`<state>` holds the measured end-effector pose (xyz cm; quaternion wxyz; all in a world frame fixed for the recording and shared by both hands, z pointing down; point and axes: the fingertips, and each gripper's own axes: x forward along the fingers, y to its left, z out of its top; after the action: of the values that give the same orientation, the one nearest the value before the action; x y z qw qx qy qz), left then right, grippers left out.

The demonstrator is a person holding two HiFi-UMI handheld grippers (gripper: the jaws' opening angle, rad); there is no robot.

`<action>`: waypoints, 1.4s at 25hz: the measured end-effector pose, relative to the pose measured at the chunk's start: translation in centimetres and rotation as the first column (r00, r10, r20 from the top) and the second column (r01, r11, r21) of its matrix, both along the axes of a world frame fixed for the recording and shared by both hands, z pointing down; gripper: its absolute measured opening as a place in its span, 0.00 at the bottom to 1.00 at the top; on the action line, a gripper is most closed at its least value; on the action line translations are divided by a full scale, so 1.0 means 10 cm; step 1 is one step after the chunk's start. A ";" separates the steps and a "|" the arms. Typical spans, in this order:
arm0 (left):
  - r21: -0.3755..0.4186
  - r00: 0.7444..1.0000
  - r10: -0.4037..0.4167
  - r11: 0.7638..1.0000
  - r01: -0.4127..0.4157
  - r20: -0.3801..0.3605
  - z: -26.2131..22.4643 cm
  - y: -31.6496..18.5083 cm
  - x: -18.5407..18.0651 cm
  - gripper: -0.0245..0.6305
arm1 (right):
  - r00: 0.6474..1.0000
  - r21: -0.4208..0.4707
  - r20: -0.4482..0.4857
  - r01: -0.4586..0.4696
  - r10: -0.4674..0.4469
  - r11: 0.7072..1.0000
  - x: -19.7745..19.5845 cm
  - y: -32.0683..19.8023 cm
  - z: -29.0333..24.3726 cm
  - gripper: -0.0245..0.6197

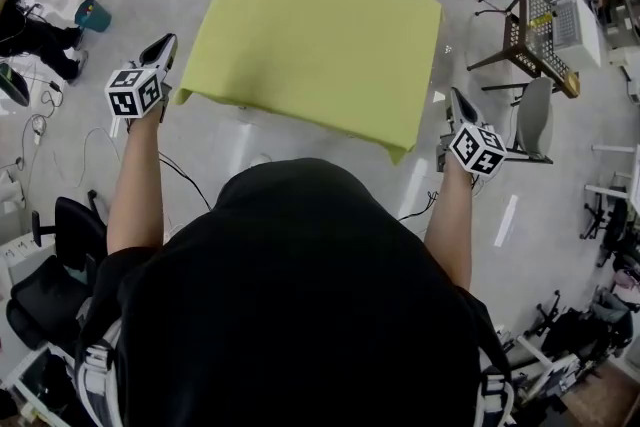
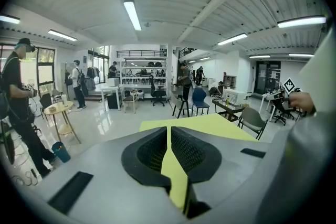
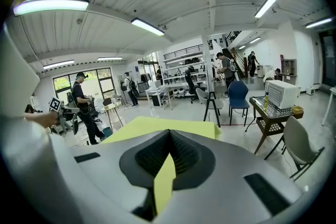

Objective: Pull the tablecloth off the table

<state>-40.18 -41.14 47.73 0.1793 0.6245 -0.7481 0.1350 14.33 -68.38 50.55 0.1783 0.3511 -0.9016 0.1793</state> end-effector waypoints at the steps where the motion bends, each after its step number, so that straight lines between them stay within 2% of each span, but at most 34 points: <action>1: -0.009 1.000 0.005 1.000 -0.005 -0.002 0.05 0.00 -0.03 0.10 | 1.000 -0.005 -0.006 -0.005 0.005 1.000 0.01 0.01 0.03 0.07; 7: -0.068 1.000 0.015 0.998 -0.017 -0.024 0.34 -0.01 -0.16 0.10 | 0.997 -0.055 -0.067 -0.033 0.029 0.998 0.11 -0.01 0.32 0.07; 13: -0.136 0.999 0.023 0.990 -0.029 -0.048 0.75 0.05 -0.32 0.11 | 0.979 -0.107 -0.191 -0.087 0.065 0.990 0.33 0.04 0.87 0.07; 18: -0.215 0.997 0.020 0.976 -0.037 -0.080 1.16 0.15 -0.43 0.12 | 0.959 -0.207 -0.277 -0.125 0.065 0.970 0.61 0.22 1.52 0.14; 22: -0.281 0.994 0.004 0.959 -0.034 -0.106 1.50 0.26 -0.50 0.17 | 0.946 -0.289 -0.322 -0.118 0.020 0.950 0.75 0.39 2.04 0.21; 29: -0.418 0.991 -0.009 0.907 -0.048 -0.134 2.17 0.49 -0.69 0.26 | 0.911 -0.357 -0.403 -0.070 -0.087 0.931 0.76 0.62 2.59 0.30; 35: -0.550 0.989 0.003 0.831 -0.083 -0.145 2.82 0.67 -0.72 0.32 | 0.884 -0.428 -0.447 -0.076 -0.138 0.901 0.83 0.75 2.99 0.33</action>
<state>-47.38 -34.44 75.91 0.4009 0.5701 -0.6484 0.3063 22.62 -60.88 80.44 0.4662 0.3205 -0.7747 0.2824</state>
